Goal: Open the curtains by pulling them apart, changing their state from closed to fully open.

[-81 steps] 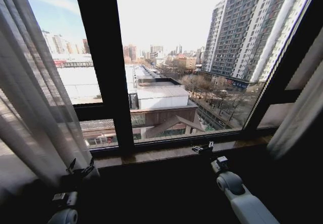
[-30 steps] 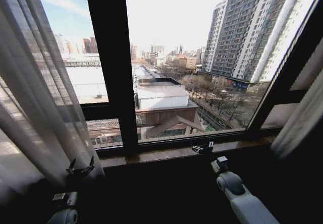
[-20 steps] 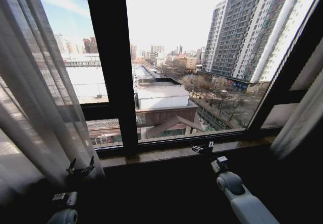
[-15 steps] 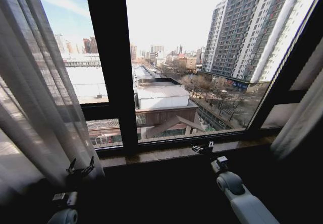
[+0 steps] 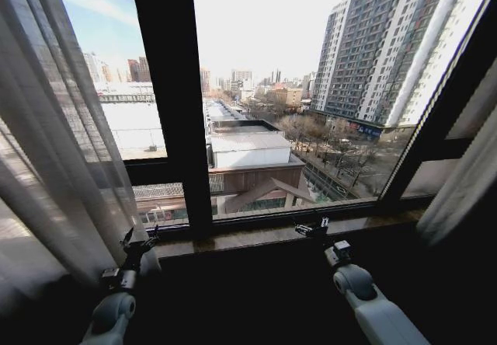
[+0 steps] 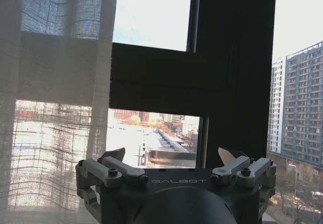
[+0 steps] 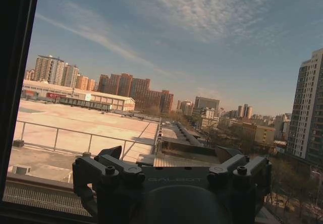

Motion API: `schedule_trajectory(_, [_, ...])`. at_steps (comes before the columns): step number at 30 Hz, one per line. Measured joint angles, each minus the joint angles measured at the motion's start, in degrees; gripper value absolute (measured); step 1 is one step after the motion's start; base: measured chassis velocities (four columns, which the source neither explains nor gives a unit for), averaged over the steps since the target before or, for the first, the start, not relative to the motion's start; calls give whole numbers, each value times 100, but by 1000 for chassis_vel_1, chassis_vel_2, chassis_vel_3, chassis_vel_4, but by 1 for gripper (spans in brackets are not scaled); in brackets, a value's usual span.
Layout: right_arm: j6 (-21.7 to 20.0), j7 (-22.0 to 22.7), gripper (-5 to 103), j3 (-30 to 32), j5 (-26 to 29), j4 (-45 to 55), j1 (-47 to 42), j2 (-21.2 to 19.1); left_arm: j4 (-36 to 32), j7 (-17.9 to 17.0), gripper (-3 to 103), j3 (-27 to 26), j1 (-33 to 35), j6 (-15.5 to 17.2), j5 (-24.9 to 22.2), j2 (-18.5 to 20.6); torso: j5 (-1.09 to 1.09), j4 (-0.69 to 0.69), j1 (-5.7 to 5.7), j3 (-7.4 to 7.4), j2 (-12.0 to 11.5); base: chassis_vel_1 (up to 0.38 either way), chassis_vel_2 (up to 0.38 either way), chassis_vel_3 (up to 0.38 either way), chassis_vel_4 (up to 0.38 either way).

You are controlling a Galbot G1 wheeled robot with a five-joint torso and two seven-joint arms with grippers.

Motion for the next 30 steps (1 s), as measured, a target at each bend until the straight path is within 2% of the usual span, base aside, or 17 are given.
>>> schedule_trajectory(1, [0, 0, 100, 0, 0, 1, 0, 0, -12, -19, 100, 30, -80, 37, 0, 8, 0, -5, 0, -1, 0, 0, 0, 0, 0])
schedule_trajectory(2, [0, 0, 100, 0, 0, 0, 0, 0, -6, -89, 100, 90, -170, 161, -11, 45, 0, 3, 0, 0, 0, 0, 0, 0, 0])
schedule_trajectory(4, [0, 0, 100, 0, 0, 0, 0, 0, 9, -287, 100, 259, -472, 474, -50, 163, 0, 4, 0, 0, 0, 0, 0, 0, 0])
schedule_trajectory(5, [0, 0, 100, 0, 0, 0, 0, 0, 9, -287, 100, 259, -472, 474, -50, 163, 0, 4, 0, 0, 0, 0, 0, 0, 0])
schedule_trajectory(8, [0, 0, 100, -1, 0, 0, 0, 0, 79, -672, 100, 584, -1066, 1060, -104, 407, -2, -3, 0, 0, 0, 0, 0, 0, 0])
schedule_trajectory(9, [1, -1, 100, -1, 0, 1, 0, 1, 187, -731, 100, 584, -1163, 1029, -38, 502, -4, -8, 0, -1, 0, 0, 0, 0, 0])
schedule_trajectory(11, [0, 5, 100, 4, 0, -1, 0, -1, 350, -794, 100, 528, -1230, 934, 42, 628, 3, -7, 1, 0, 0, 0, 0, 0, 0])
schedule_trajectory(12, [0, 1, 100, 0, 0, -1, 0, 0, 545, -812, 100, 452, -1251, 775, 115, 726, 3, 1, 0, 0, 0, 0, 0, 0, 0])
schedule_trajectory(14, [0, 1, 100, 0, 0, -1, 0, 0, 636, -829, 100, 378, -1146, 659, 145, 762, -2, 7, 0, 0, 0, 0, 0, 0, 0])
schedule_trajectory(16, [0, 0, 100, 0, 0, -1, 0, 0, 642, -829, 100, 357, -1090, 610, 164, 758, -3, 7, 0, 0, 0, 0, 0, 0, 0])
schedule_trajectory(20, [0, 0, 100, 0, 0, -1, 0, 0, 474, -824, 100, 337, -609, 315, 321, 559, -2, 0, -1, -1, 0, 0, 0, 0, 0])
schedule_trajectory(27, [0, 1, 100, 0, 0, -1, 0, 0, 278, -810, 100, 418, -177, -34, 589, 232, 0, 0, -1, -1, 0, 0, 0, 0, 0])
schedule_trajectory(28, [0, 1, 100, 0, 0, -1, 0, 0, 229, -837, 102, 366, -90, -111, 624, 176, -1, -1, -1, -1, 0, 0, 0, 0, 0])
schedule_trajectory(30, [0, 0, 100, 0, 0, 0, 0, 1, 195, -864, 100, 319, -48, -135, 632, 157, -1, 0, -1, -1, 0, 0, 0, 0, 0])
